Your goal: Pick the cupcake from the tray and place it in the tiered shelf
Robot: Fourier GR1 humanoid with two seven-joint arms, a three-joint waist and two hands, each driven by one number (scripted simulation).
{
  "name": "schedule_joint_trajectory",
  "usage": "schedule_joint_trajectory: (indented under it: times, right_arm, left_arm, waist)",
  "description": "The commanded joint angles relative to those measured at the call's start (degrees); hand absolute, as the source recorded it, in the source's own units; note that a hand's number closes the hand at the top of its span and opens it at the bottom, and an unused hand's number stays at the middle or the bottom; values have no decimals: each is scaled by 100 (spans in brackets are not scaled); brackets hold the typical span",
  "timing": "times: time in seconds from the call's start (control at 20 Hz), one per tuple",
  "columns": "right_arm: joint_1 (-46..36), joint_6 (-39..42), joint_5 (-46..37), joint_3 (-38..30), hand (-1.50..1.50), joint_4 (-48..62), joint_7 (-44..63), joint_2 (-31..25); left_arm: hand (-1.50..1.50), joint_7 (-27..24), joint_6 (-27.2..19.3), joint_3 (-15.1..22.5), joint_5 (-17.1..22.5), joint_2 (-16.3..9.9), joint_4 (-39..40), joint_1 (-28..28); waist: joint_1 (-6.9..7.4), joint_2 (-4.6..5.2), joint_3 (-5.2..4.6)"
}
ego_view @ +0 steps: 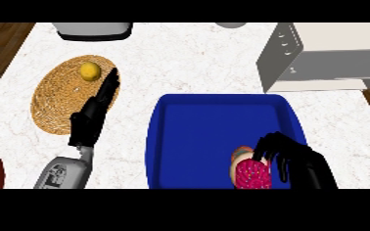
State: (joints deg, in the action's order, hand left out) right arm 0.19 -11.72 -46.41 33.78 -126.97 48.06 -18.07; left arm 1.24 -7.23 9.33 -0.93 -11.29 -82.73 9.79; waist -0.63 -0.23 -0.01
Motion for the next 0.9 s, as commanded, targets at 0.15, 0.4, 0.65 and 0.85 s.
schedule_joint_trajectory:
  times: [0.15, 0.4, 0.65, 0.85]
  right_arm:
    - [-737, 1092, -163, -1272, 150, -1125, 991, -337]
    - [-1685, 1576, -211, -1854, 150, -1269, 1665, -192]
    - [-2659, 2036, -91, -2651, 150, -679, 1642, -476]
    - [-3172, 2569, 670, -3586, 150, -569, 1547, -733]
  left_arm:
    - [0, 300, 94, 7, -35, -5, -287, 58]
    - [0, 241, 306, -202, 85, -116, -100, 157]
    - [0, 272, 201, -56, -61, 157, -96, 90]
    - [0, -209, 318, -231, -78, 129, 311, 69]
  waist:
    - [63, 11, -2]
    - [62, 6, -7]
    - [81, 14, -6]
    - [48, 16, -5]
